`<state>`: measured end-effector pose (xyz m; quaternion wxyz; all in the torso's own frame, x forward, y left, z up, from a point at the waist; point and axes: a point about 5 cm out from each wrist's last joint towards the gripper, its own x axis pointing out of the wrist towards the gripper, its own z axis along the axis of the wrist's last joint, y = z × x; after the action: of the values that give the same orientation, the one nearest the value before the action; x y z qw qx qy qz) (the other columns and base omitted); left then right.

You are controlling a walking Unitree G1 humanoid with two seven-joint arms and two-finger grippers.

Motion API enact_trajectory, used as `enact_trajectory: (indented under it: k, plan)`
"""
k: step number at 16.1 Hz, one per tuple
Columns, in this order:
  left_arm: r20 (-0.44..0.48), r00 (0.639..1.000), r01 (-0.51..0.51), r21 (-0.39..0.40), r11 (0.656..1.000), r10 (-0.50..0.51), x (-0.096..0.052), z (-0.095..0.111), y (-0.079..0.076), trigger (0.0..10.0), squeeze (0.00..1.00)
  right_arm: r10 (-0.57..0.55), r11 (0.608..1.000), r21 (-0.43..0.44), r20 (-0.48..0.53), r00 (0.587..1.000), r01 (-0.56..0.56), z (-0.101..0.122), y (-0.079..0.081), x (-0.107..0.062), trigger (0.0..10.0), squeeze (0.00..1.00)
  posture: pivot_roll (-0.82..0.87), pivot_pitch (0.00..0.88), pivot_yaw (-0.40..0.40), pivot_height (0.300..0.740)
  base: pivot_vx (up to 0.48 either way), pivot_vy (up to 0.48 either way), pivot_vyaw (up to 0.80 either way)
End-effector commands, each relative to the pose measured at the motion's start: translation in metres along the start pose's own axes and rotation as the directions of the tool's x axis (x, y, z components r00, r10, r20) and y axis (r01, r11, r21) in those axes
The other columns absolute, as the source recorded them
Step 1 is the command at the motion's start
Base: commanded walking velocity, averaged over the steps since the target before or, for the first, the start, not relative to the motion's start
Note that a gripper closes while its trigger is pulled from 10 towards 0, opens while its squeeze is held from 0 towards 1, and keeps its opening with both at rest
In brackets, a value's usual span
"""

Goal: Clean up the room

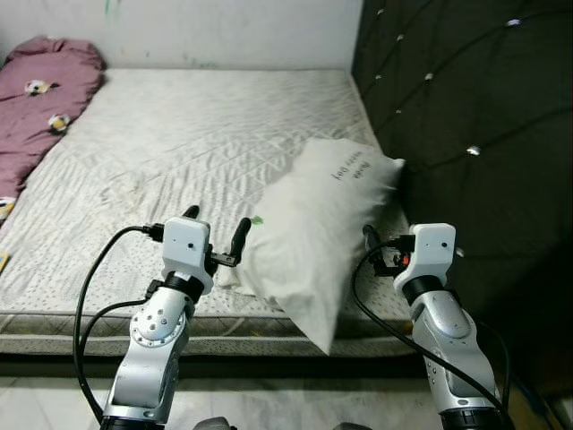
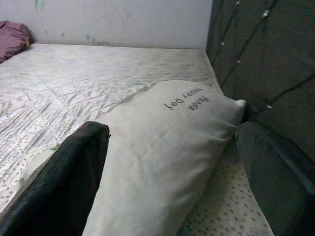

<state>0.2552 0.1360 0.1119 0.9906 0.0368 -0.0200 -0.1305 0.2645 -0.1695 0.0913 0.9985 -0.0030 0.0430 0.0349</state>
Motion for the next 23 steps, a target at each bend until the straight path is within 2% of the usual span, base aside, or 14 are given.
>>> enact_trajectory:
  k: [1,5,9,12,14,16,20,23]
  plan:
    - [0.018,1.0,0.01,0.008,1.0,-0.01,0.0,0.004,0.001,10.0,0.0,-0.004,1.0,-0.006,0.004,1.0,0.004,0.002,0.001,0.002,10.0,0.0,-0.05,0.0,0.012,0.74,0.315,0.0,0.0]
    - [0.02,1.0,0.009,0.015,1.0,-0.009,0.002,0.004,0.001,10.0,0.0,-0.015,1.0,-0.023,0.004,1.0,0.015,0.002,0.001,0.002,10.0,0.0,-0.04,0.0,0.001,0.74,0.266,0.0,0.0]
    - [0.034,0.999,0.025,0.025,0.999,-0.026,0.004,0.009,0.006,10.0,0.0,-0.022,0.998,-0.058,0.003,1.0,0.022,0.002,0.005,0.0,10.0,0.0,-0.05,0.0,0.009,0.74,0.0,0.0,0.0]
    - [0.004,1.0,-0.001,0.041,0.999,0.001,0.001,0.005,0.01,10.0,0.0,-0.023,0.999,-0.023,0.005,1.0,0.023,0.001,0.006,-0.002,10.0,0.0,-0.05,0.0,0.016,0.74,0.08,0.0,0.0]
    - [-0.023,0.999,-0.039,0.024,0.999,0.039,-0.005,-0.001,0.01,10.0,0.0,-0.032,0.999,-0.002,-0.006,0.999,0.032,-0.002,0.005,-0.005,10.0,0.0,-0.05,0.0,0.019,0.74,0.0,0.0,0.0]
    - [-0.046,0.997,-0.067,0.028,0.997,0.068,-0.011,-0.007,0.01,10.0,0.0,-0.032,0.999,0.001,-0.021,0.999,0.032,-0.006,0.005,-0.008,10.0,0.0,-0.05,0.0,0.025,0.74,0.0,0.0,-0.8]
    - [-0.045,0.992,-0.117,0.054,0.992,0.12,-0.01,-0.007,0.015,10.0,0.0,-0.029,1.0,0.005,-0.025,0.999,0.029,-0.007,0.006,-0.008,10.0,0.0,-0.05,0.0,0.021,0.74,0.0,0.0,-0.75]
    - [-0.021,0.998,-0.057,0.01,0.998,0.057,-0.008,-0.003,0.012,10.0,0.0,-0.027,1.0,0.0,-0.018,0.999,0.027,-0.006,0.006,-0.006,10.0,0.0,-0.05,0.0,0.019,0.74,0.0,0.0,0.0]
